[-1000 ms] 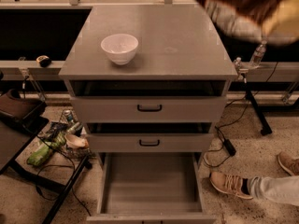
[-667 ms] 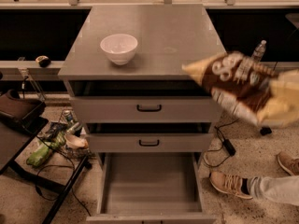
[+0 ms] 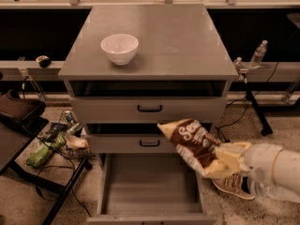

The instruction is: Place brown chip bag into bottom drawer

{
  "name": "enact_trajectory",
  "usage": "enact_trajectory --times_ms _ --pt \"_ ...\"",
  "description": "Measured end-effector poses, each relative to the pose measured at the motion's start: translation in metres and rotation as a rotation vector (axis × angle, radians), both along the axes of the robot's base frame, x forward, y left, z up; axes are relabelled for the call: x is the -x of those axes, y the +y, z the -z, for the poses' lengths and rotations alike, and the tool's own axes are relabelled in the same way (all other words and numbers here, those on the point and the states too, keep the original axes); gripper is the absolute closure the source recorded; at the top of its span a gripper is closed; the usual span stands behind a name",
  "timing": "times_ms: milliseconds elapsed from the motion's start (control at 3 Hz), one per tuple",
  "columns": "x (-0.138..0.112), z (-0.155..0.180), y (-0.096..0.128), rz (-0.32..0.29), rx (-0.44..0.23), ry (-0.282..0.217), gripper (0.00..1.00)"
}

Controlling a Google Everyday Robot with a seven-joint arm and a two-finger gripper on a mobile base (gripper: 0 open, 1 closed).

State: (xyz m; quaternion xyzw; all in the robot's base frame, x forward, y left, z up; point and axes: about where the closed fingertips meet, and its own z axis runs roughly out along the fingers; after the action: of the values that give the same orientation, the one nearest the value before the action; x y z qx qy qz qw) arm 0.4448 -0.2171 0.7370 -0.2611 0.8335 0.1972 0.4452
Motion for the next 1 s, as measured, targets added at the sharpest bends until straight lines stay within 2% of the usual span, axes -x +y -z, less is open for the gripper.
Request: enact_trajectory --times_ms 333,667,1000 --pt "-0.007 0.041 -0.005 0.053 -0.056 0.026 1.00" --pt "-0.009 0.045 -0.001 0.047 -0.057 0.036 1.00" --pt "-0.012 0.103 0.022 0.030 -0.072 0.145 1.00"
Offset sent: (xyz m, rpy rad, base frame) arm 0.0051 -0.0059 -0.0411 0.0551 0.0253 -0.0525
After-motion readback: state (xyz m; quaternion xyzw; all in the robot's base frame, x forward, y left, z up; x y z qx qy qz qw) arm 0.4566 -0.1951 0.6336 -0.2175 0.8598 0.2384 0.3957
